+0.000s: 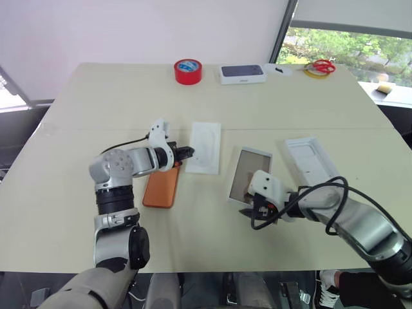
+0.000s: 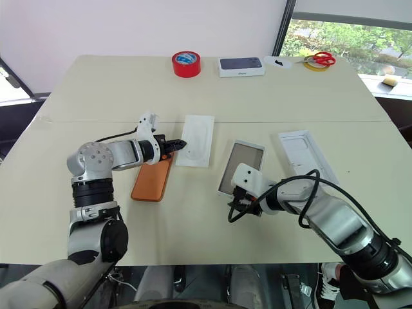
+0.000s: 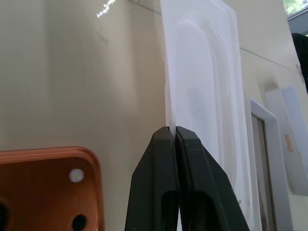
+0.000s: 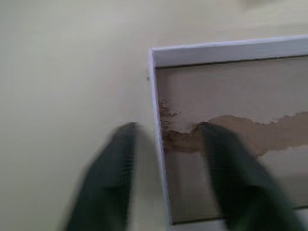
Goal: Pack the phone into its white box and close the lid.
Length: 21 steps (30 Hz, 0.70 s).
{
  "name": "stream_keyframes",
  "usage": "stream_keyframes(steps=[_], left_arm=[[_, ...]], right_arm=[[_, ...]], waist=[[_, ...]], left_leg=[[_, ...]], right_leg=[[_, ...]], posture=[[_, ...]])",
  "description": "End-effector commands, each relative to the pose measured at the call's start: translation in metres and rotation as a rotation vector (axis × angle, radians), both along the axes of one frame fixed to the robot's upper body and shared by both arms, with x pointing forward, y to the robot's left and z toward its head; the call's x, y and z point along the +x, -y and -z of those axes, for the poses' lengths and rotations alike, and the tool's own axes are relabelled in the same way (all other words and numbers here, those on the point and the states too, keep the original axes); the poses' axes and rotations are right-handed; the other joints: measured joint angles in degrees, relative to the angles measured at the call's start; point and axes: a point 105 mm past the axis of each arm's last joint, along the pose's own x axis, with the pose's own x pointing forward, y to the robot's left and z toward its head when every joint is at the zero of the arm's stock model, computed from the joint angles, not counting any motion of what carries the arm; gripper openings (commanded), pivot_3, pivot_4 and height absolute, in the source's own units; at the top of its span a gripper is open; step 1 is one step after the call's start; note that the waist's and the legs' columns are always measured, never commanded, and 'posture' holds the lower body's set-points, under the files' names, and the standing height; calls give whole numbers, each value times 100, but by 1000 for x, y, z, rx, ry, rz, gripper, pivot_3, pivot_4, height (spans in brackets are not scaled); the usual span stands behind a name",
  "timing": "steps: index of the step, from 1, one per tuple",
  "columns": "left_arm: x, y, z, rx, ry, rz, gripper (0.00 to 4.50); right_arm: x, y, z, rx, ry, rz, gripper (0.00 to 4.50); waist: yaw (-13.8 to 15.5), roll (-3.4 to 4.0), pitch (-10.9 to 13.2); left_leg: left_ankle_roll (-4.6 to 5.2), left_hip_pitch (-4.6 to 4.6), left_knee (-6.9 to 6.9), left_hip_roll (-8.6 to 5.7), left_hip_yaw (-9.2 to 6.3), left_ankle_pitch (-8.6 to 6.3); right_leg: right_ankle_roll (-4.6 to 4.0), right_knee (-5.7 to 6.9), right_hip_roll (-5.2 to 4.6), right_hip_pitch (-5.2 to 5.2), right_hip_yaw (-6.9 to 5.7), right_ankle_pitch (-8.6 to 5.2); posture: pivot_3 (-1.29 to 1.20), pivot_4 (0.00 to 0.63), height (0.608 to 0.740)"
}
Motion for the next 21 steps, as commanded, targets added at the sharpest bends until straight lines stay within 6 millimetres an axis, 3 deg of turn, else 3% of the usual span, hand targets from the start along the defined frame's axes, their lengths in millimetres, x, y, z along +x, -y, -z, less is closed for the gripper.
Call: stream_keyframes(steps=[1, 8, 15, 18, 21], left_arm=[[0, -9, -12, -19, 53, -23, 0], [1, -46, -25, -66, 124, -123, 0], [-6, -40, -36, -88, 169, -78, 0], [-9, -35, -38, -97, 172, -61, 0], [-13, -24, -35, -101, 161, -22, 0]], right_arm=[[-3, -7, -5, -12, 44, -73, 45], [-2, -30, -9, -47, 238, -341, 45], [27, -33, -12, -29, 253, -286, 45], [28, -32, -16, -4, 237, -294, 947], [29, -29, -27, 21, 287, -291, 2562]], waist=[[-4, 0, 0], [-43, 0, 0], [14, -5, 2], [5, -5, 3], [-3, -5, 3]], left_leg=[[0, 0, -1, 0, 0, 0], [-4, 1, -4, 2, 0, 2], [-20, 0, 2, 0, 1, 12], [-20, 0, 2, 0, 1, 12], [-20, 0, 1, 1, 1, 12]], right_leg=[[0, 0, 1, -1, 0, 0], [0, 1, 4, -5, 0, 0], [0, 1, -1, 1, -1, 0], [0, 1, -1, 1, -1, 0], [0, 2, 0, 0, -1, 0]], posture=[[0, 150, 730], [0, 150, 730], [0, 150, 730], [0, 150, 730], [0, 150, 730]])
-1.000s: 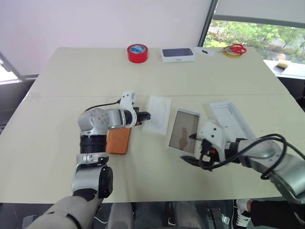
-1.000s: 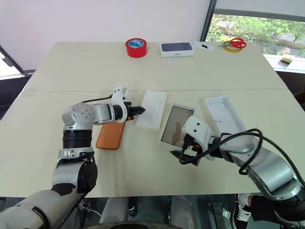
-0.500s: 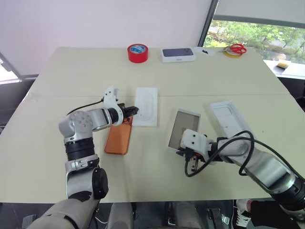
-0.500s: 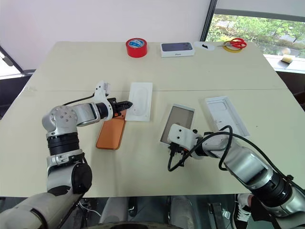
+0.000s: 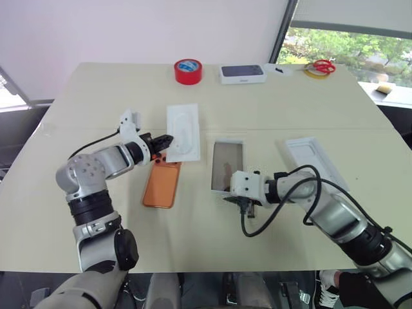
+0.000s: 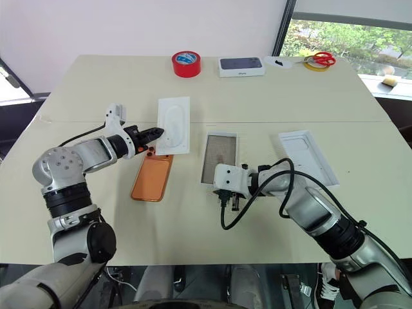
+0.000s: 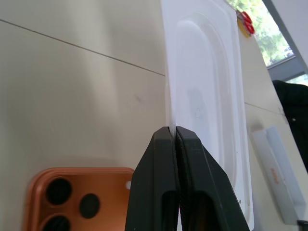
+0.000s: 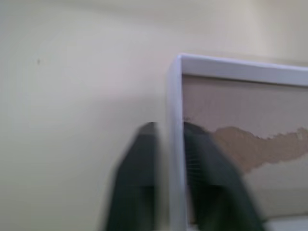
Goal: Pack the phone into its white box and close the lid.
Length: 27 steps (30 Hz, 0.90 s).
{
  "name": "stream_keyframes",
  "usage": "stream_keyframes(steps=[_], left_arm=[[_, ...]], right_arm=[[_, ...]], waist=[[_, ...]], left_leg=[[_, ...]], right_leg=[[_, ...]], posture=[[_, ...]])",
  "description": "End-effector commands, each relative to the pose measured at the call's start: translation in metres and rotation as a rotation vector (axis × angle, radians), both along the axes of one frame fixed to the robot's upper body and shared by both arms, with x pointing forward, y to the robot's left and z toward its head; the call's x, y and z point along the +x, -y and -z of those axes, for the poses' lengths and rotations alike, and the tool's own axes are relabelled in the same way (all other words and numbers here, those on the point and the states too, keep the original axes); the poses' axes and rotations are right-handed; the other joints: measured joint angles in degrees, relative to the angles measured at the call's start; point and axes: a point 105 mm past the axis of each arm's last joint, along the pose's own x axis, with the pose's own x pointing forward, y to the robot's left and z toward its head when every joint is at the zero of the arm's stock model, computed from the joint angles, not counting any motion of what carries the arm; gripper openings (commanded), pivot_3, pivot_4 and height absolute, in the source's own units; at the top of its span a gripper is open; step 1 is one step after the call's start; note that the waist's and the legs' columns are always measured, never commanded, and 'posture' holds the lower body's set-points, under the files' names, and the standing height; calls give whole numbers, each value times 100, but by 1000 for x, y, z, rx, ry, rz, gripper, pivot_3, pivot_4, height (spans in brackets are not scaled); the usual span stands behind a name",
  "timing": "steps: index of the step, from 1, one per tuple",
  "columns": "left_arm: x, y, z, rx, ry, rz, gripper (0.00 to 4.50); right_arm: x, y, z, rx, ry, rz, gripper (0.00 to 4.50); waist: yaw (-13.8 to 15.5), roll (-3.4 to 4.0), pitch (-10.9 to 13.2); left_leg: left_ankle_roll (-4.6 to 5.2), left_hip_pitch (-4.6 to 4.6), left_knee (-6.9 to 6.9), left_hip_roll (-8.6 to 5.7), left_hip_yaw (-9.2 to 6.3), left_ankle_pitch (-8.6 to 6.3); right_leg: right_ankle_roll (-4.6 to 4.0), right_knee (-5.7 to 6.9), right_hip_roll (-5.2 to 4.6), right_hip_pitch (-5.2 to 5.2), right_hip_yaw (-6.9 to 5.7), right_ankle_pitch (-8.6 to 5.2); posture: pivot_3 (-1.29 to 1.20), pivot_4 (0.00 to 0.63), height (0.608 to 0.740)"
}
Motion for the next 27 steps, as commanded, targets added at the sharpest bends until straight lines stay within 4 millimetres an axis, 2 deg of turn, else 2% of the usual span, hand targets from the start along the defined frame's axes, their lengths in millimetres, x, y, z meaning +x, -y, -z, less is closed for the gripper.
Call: stream_keyframes(steps=[1, 3, 8, 13, 24, 27], left_arm=[[-6, 15, -8, -5, 37, 59, 0], [-9, 28, -5, -11, 23, 101, 0], [-18, 64, 2, 1, -17, 182, 0], [-35, 95, 15, 37, -75, 257, 0], [-32, 100, 20, 61, -94, 247, 0], [-35, 103, 21, 67, -91, 263, 969]], right_arm=[[5, 2, -27, 64, 115, -6, 2971], [6, 7, -39, 113, 142, 19, 4011], [0, 31, -63, 211, 115, 126, 4011], [-1, 55, -66, 217, 136, 238, 4011], [2, 60, -60, 214, 158, 284, 4011], [5, 62, -61, 215, 171, 296, 4054]], waist=[[0, 0, 0], [5, 0, 0], [12, -1, 1], [-6, -1, 1], [12, 1, -1], [9, 1, 0]], left_leg=[[0, 0, 0, 0, 0, 0], [0, 0, 0, 0, 0, 0], [2, -1, 2, -1, 0, -1], [13, 0, 0, -1, -1, -8], [14, 4, -1, -2, -1, -8], [14, 3, -1, -3, -1, -8]], right_leg=[[0, 0, 0, 0, 0, 0], [0, 0, 0, -1, 0, 0], [0, -2, -1, 3, 0, 0], [0, -2, 0, 3, 0, 0], [0, -2, 0, 4, 2, 0], [0, -2, -1, 4, 1, 0]], posture=[[0, 150, 730], [0, 150, 730], [0, 150, 730], [0, 150, 730], [0, 150, 730], [0, 150, 730]])
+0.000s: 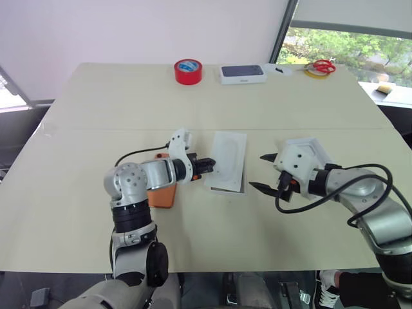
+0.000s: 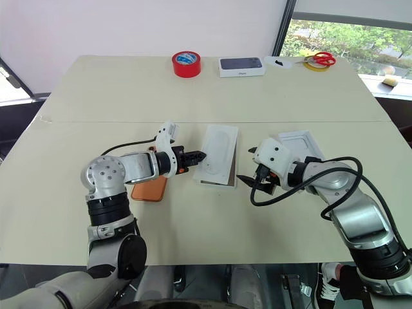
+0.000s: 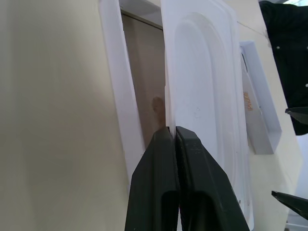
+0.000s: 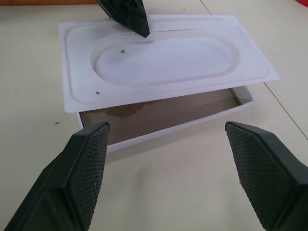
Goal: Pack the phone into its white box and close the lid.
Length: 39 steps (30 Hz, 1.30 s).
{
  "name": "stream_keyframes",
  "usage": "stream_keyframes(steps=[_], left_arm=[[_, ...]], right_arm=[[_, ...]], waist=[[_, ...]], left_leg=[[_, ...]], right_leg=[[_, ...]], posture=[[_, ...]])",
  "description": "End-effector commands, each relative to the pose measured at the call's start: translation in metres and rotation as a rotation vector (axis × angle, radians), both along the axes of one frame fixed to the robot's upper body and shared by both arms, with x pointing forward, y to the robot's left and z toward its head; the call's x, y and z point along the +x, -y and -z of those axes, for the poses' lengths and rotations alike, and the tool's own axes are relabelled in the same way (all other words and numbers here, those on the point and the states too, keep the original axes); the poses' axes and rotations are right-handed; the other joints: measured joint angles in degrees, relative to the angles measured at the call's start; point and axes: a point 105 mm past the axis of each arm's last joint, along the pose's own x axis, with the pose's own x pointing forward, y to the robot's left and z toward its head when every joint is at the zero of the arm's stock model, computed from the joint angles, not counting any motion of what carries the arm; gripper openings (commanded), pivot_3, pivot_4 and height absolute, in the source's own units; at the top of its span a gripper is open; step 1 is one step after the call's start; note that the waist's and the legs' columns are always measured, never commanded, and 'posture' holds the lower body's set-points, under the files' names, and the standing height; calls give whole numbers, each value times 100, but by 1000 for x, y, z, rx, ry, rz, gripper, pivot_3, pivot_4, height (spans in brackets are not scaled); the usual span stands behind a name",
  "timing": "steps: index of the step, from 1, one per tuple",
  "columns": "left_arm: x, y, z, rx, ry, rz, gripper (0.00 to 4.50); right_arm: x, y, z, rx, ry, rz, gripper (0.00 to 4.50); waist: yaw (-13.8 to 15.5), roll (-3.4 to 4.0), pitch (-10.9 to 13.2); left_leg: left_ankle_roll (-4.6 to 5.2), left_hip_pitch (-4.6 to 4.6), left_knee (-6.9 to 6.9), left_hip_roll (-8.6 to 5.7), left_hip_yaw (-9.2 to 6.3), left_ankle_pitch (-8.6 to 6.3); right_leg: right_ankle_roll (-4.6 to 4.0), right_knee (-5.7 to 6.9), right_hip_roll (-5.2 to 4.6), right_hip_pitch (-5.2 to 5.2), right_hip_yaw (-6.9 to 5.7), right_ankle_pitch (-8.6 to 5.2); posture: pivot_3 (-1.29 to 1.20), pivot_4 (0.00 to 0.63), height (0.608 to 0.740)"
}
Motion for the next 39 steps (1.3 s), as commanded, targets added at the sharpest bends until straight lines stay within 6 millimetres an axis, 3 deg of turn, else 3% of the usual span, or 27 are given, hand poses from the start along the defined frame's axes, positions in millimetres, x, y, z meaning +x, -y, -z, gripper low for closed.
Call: stream_keyframes(steps=[1, 4, 5, 8, 14, 15, 19, 23, 30, 39], left_arm=[[-1, 8, -11, -11, 47, 25, 1409], [0, 7, -23, -71, 79, 16, 2795], [0, 6, -26, -88, 88, 15, 2795], [4, -5, -36, -99, 142, -8, 2850], [17, -53, -45, 178, 456, -64, 2850], [17, -56, -45, 203, 501, -55, 2850], [7, -72, -39, 354, 678, 53, 2850], [-9, -80, -23, 435, 720, 202, 2850], [-29, -86, -18, 397, 711, 283, 2850], [-40, -90, -18, 388, 707, 312, 2850]], right_arm=[[3, 0, -11, -2, 58, 3, 4054], [9, 8, -13, -7, 65, 41, 4054], [10, 10, -13, -6, 68, 50, 4054], [18, 9, -17, 46, 55, 84, 3243], [41, -14, -10, 106, 23, 152, 241], [44, -17, -9, 108, 19, 162, 31], [65, -31, -3, 131, -1, 230, 31], [78, -45, 5, 123, -20, 244, 31], [95, -66, 17, 87, -48, 240, 31], [114, -65, 23, 4, 35, 303, 31]], waist=[[-5, 0, 0], [-7, 0, 0], [-8, 0, 0], [-26, 0, 0], [-80, 7, -3], [-67, 7, -3], [-1, 7, -3], [-12, 7, -3], [-53, 9, -2], [-63, 10, -2]], left_leg=[[0, 0, -1, 0, 0, 0], [0, 0, 0, 0, 0, 0], [0, 0, 0, 0, 0, 0], [-1, 0, -2, 1, 0, 1], [-15, 3, -8, 4, 3, 9], [-17, 3, -10, 4, 4, 10], [-13, -2, -6, 3, 13, 7], [0, -12, -6, 3, 12, 0], [5, -14, -9, 7, 13, -3], [5, -14, -9, 8, 13, -3]], right_leg=[[0, 0, 0, -1, 0, 0], [0, 0, 1, 0, 0, 0], [0, 0, 1, -1, 0, 0], [0, 1, 2, -3, 0, 0], [-1, 3, 5, -8, 2, 0], [-2, 3, 5, -8, 2, 0], [-2, 0, -2, -11, 2, 0], [-2, 0, -2, -19, 1, 0], [-2, 4, 1, -25, 2, 0], [-2, 4, 1, -26, 2, 0]], posture=[[0, 150, 730], [0, 150, 730], [0, 150, 730], [0, 150, 730], [0, 150, 730], [0, 150, 730], [0, 150, 730], [0, 150, 730], [0, 150, 730], [0, 150, 730]])
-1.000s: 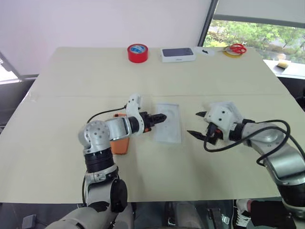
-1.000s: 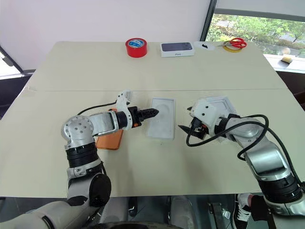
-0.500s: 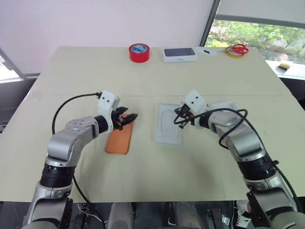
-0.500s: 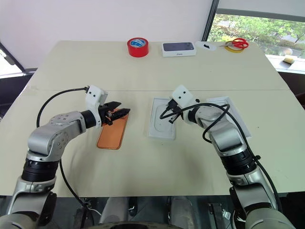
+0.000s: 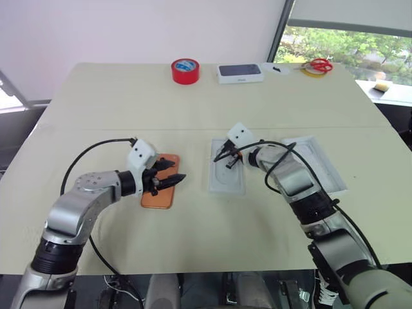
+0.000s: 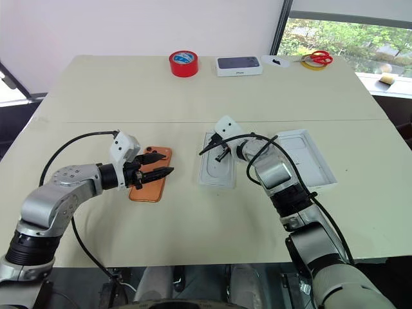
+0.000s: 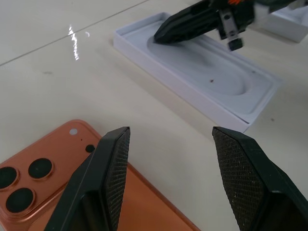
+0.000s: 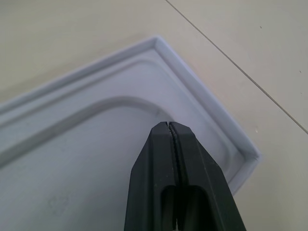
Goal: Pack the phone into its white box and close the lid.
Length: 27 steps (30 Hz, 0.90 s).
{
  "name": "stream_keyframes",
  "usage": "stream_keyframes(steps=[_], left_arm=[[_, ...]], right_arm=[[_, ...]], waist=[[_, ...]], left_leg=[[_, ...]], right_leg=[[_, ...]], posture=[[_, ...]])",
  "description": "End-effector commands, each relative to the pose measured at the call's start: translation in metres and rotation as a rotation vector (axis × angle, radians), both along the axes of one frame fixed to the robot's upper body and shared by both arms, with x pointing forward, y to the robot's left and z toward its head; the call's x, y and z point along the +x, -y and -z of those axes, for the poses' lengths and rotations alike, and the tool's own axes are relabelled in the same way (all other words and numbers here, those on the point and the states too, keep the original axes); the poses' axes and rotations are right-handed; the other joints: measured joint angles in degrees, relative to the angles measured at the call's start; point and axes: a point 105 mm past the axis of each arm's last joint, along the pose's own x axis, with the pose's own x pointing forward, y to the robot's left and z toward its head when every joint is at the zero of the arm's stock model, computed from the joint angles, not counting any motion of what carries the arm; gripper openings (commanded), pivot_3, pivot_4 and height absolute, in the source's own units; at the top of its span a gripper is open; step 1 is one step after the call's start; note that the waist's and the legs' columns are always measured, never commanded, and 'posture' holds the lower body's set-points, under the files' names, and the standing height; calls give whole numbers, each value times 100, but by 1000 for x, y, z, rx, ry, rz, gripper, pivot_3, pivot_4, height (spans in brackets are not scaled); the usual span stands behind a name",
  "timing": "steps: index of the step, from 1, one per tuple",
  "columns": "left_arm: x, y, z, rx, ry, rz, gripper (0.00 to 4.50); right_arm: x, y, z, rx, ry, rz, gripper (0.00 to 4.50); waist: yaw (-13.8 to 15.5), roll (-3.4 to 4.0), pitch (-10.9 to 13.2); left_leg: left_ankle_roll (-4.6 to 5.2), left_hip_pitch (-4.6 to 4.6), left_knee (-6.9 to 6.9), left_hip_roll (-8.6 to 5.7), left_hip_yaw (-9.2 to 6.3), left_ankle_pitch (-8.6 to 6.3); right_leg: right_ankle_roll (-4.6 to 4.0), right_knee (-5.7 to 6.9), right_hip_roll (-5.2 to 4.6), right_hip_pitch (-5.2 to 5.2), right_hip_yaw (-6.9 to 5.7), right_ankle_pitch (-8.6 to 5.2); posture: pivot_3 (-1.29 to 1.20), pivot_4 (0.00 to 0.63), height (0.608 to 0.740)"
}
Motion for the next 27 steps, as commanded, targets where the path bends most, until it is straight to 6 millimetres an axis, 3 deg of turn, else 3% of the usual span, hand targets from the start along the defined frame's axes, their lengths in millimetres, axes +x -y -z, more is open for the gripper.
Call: stream_keyframes(steps=[1, 6, 9, 13, 18, 21, 27], left_arm=[[-5, -2, -11, 7, 49, 16, 2850], [-3, -5, -13, -4, 53, -2, 2850], [0, -8, -14, -5, 57, -30, 2850], [16, -39, -19, -98, -33, -230, 2850], [16, -80, -17, -140, -157, -431, 4480], [10, -97, -7, -150, -280, -519, 4480], [-6, -98, 14, -139, -476, -526, 4480]], right_arm=[[5, -5, -15, -13, 74, -11, 31], [3, -7, -13, -42, 106, -25, 31], [-4, -18, -24, 7, 146, -92, 31], [-34, -44, -40, 116, 151, -264, 31], [-65, -70, -38, 124, 104, -399, 0], [-77, -84, -31, 104, 54, -459, 0], [-90, -100, -5, -21, -42, -568, 0]], waist=[[-6, 1, 0], [-8, 1, 0], [-8, 1, 0], [-10, 1, 0], [-92, 1, 0], [-105, 1, 0], [-95, 0, 0]], left_leg=[[0, 0, -1, 0, 0, 0], [0, 0, -1, 0, 0, 0], [0, 0, -1, 0, 0, 0], [0, 0, -3, 1, -2, 0], [1, 0, -3, 2, -7, -1], [0, 1, -3, 3, -9, 0], [0, 1, -1, 2, -9, 0]], right_leg=[[0, 1, 0, -1, 0, 0], [0, 2, 0, -1, 0, 0], [0, 2, 1, -2, 0, 0], [0, 3, 1, -2, 0, 0], [0, 4, 3, -1, 0, 0], [0, 5, 3, -1, 0, 0], [0, 6, 1, -1, 0, 0]], posture=[[0, 150, 730], [0, 150, 730], [0, 150, 730], [0, 150, 730], [0, 150, 730], [0, 150, 730], [0, 150, 730]])
